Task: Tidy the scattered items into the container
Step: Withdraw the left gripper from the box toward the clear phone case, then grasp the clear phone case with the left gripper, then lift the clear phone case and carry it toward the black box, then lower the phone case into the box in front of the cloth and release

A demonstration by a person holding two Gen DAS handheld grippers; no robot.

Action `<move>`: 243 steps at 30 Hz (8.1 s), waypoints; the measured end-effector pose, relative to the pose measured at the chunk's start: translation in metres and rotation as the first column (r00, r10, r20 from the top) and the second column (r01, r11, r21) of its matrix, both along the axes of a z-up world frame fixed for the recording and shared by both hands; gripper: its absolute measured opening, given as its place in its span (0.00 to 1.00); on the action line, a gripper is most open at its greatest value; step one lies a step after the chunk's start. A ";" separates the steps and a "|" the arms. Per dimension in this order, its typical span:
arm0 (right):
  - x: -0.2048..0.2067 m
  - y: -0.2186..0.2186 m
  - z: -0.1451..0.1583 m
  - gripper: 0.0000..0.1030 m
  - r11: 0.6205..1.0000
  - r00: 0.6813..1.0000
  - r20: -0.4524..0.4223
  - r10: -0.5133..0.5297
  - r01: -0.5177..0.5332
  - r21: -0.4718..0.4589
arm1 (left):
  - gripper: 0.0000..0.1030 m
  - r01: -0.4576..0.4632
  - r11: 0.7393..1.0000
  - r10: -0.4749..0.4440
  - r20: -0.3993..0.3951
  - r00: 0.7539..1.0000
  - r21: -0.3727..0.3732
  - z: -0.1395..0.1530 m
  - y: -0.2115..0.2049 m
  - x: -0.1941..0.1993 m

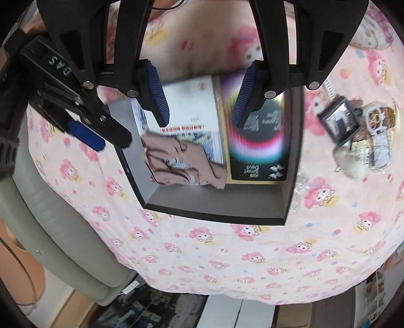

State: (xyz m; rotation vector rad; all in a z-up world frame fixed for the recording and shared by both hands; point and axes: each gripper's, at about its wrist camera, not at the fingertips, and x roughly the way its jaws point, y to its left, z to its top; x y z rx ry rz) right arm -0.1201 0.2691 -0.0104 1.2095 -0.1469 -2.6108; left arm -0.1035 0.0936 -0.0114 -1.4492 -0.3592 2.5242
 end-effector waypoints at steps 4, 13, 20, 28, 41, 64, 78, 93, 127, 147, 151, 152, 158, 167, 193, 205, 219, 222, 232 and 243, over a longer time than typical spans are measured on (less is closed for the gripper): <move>0.026 -0.023 0.009 0.60 0.999 0.999 -0.027 0.036 -0.036 0.013 | 0.52 -0.009 0.999 0.008 -0.027 1.000 -0.035 0.008 -0.017 0.029; 0.057 -0.097 0.019 0.60 0.985 0.984 -0.034 0.174 -0.174 0.002 | 0.52 -0.081 0.996 0.080 -0.042 0.996 -0.035 0.018 -0.088 0.084; 0.064 -0.156 0.016 0.60 0.967 0.967 -0.023 0.254 -0.254 0.021 | 0.52 -0.167 0.986 0.167 -0.040 0.985 0.003 0.007 -0.144 0.105; 0.057 -0.225 -0.008 0.60 0.943 0.944 0.052 0.327 -0.329 0.046 | 0.52 -0.252 0.967 0.252 -0.001 0.968 0.039 -0.023 -0.209 0.113; 0.028 -0.322 -0.069 0.60 0.895 0.875 0.218 0.432 -0.446 0.017 | 0.52 -0.398 0.909 0.384 0.124 0.915 0.124 -0.090 -0.304 0.110; -0.035 -0.394 -0.148 0.40 0.855 0.817 0.312 0.484 -0.518 0.031 | 0.34 -0.466 0.834 0.338 0.394 0.854 0.294 -0.186 -0.365 0.009; -0.025 -0.363 -0.119 0.39 0.862 0.819 0.286 0.498 -0.504 -0.058 | 0.13 -0.514 0.774 0.438 0.273 0.857 0.369 -0.145 -0.378 0.093; -0.019 -0.406 -0.142 0.39 0.780 0.726 0.342 0.597 -0.624 -0.037 | 0.27 -0.594 0.726 0.474 0.374 0.797 0.347 -0.192 -0.394 0.112; -0.014 -0.419 -0.142 0.42 0.715 0.652 0.344 0.676 -0.692 -0.092 | 0.34 -0.724 0.647 0.671 0.275 0.689 0.237 -0.167 -0.457 0.134; 0.013 -0.411 -0.137 0.41 0.682 0.607 0.386 0.695 -0.726 -0.087 | 0.43 -0.653 0.736 0.599 0.278 0.751 0.180 -0.158 -0.429 0.145; 0.007 -0.419 -0.145 0.41 0.682 0.609 0.377 0.698 -0.726 -0.091 | 0.43 -0.678 0.710 0.627 0.268 0.731 0.189 -0.163 -0.435 0.142; 0.006 -0.422 -0.149 0.42 0.681 0.607 0.385 0.695 -0.727 -0.083 | 0.43 -0.680 0.708 0.628 0.271 0.729 0.191 -0.165 -0.436 0.141; 0.011 -0.431 -0.161 0.42 0.696 0.609 0.403 0.683 -0.710 -0.107 | 0.44 -0.661 0.723 0.601 0.289 0.745 0.200 -0.164 -0.423 0.135; 0.034 -0.373 -0.084 0.42 0.744 0.704 0.268 0.658 -0.663 -0.085 | 0.45 -0.552 0.798 0.519 0.191 0.833 0.241 -0.090 -0.376 0.139; -0.041 0.028 -0.066 0.42 0.982 0.961 0.213 0.179 -0.159 -0.105 | 0.46 -0.035 0.972 -0.002 0.159 0.987 0.232 -0.067 -0.020 -0.052; -0.048 0.005 -0.106 0.41 0.979 0.930 0.312 0.193 -0.206 0.009 | 0.48 -0.083 0.985 0.035 0.298 0.954 0.149 -0.109 -0.016 -0.064; -0.040 0.005 -0.092 0.41 0.984 0.969 0.197 0.147 -0.164 0.072 | 0.42 -0.105 0.992 0.082 0.287 0.955 0.065 -0.103 -0.018 -0.052; -0.044 0.004 -0.092 0.41 0.985 0.966 0.208 0.151 -0.165 0.049 | 0.40 -0.118 0.992 0.099 0.303 0.948 0.046 -0.110 -0.015 -0.052; -0.046 -0.003 -0.096 0.41 0.980 0.966 0.215 0.143 -0.168 0.103 | 0.39 -0.012 0.983 -0.046 0.311 0.949 0.183 -0.117 0.010 -0.048; -0.058 -0.013 -0.112 0.38 0.973 0.944 0.285 0.166 -0.203 0.105 | 0.34 -0.058 0.965 -0.028 0.322 0.946 0.255 -0.126 0.001 -0.041</move>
